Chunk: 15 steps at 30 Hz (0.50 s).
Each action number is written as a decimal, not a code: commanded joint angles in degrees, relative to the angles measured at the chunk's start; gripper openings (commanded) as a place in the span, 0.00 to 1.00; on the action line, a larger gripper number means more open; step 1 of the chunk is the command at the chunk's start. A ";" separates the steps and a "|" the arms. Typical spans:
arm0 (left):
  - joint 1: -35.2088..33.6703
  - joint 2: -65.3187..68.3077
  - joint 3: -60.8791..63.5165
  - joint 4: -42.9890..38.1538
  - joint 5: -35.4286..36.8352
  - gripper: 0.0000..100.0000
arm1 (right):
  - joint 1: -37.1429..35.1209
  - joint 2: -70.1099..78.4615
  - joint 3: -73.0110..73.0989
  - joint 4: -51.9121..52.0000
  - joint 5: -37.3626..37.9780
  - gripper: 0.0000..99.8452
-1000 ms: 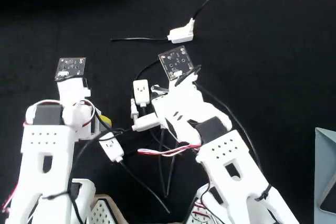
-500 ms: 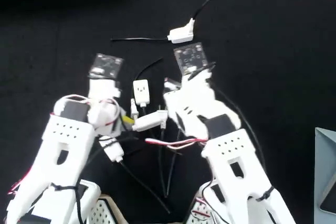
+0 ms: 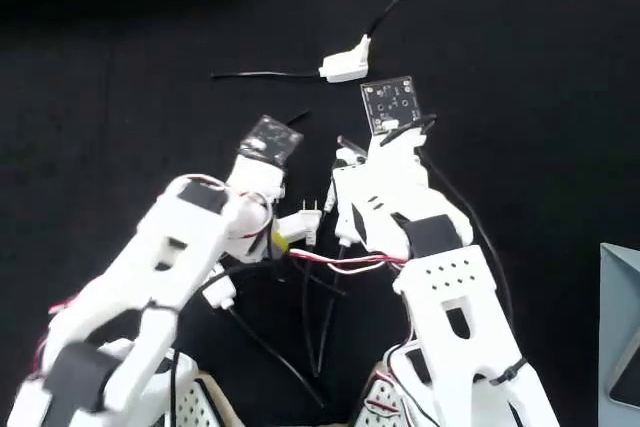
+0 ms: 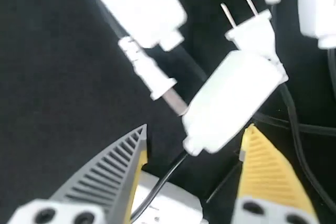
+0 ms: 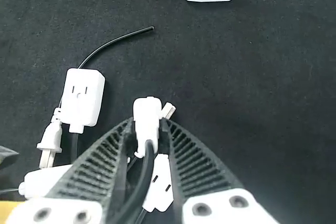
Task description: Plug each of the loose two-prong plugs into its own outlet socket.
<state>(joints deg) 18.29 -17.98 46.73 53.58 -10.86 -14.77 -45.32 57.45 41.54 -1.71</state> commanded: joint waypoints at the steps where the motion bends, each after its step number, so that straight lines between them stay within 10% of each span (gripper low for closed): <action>1: 1.27 5.27 -6.02 -0.97 -0.70 0.25 | 0.53 -1.19 -2.59 0.09 -0.35 0.01; 15: 4.26 10.46 -10.07 -0.44 -0.44 0.03 | 0.35 -1.19 -2.33 0.09 -0.44 0.01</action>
<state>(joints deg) 22.42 -7.08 39.16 53.41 -10.95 -14.77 -45.32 57.45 41.54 -1.71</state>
